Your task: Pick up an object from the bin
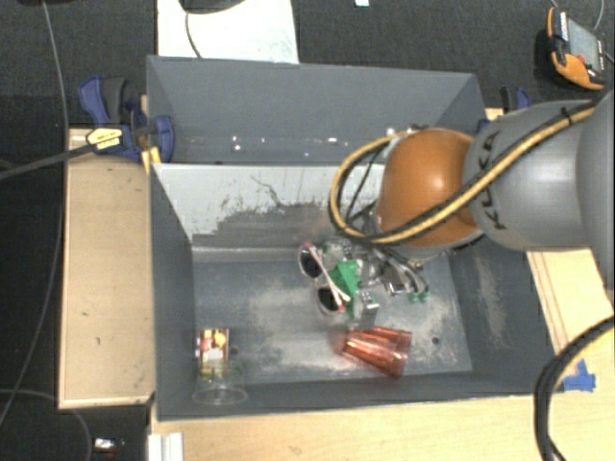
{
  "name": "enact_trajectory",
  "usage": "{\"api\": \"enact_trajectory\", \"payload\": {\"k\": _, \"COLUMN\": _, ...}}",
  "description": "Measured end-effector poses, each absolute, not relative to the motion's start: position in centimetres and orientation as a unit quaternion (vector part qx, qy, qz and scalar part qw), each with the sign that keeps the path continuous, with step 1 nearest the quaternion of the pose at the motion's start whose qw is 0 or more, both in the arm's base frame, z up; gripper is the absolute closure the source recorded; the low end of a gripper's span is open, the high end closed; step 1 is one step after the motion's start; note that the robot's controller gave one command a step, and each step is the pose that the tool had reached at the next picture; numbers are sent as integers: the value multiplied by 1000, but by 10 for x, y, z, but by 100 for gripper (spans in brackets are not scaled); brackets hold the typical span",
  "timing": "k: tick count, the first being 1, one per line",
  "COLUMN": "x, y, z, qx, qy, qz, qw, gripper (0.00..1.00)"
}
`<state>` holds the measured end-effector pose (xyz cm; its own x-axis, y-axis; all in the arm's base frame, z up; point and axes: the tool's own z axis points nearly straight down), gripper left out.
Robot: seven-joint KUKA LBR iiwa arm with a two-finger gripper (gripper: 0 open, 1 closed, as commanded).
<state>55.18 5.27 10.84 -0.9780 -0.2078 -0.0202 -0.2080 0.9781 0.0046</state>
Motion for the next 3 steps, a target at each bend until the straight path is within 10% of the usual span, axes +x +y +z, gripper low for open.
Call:
{"api": "enact_trajectory", "payload": {"k": 1, "x": 560, "y": 47, "z": 109, "qx": -87, "qy": 996, "qz": 3, "qw": 13, "gripper": 100}}
{"api": "enact_trajectory", "payload": {"k": 2, "x": 560, "y": 47, "z": 109, "qx": -87, "qy": 996, "qz": 4, "qw": 13, "gripper": 0}}
{"api": "enact_trajectory", "payload": {"k": 3, "x": 560, "y": 47, "z": 109, "qx": -86, "qy": 996, "qz": 4, "qw": 13, "gripper": 0}}
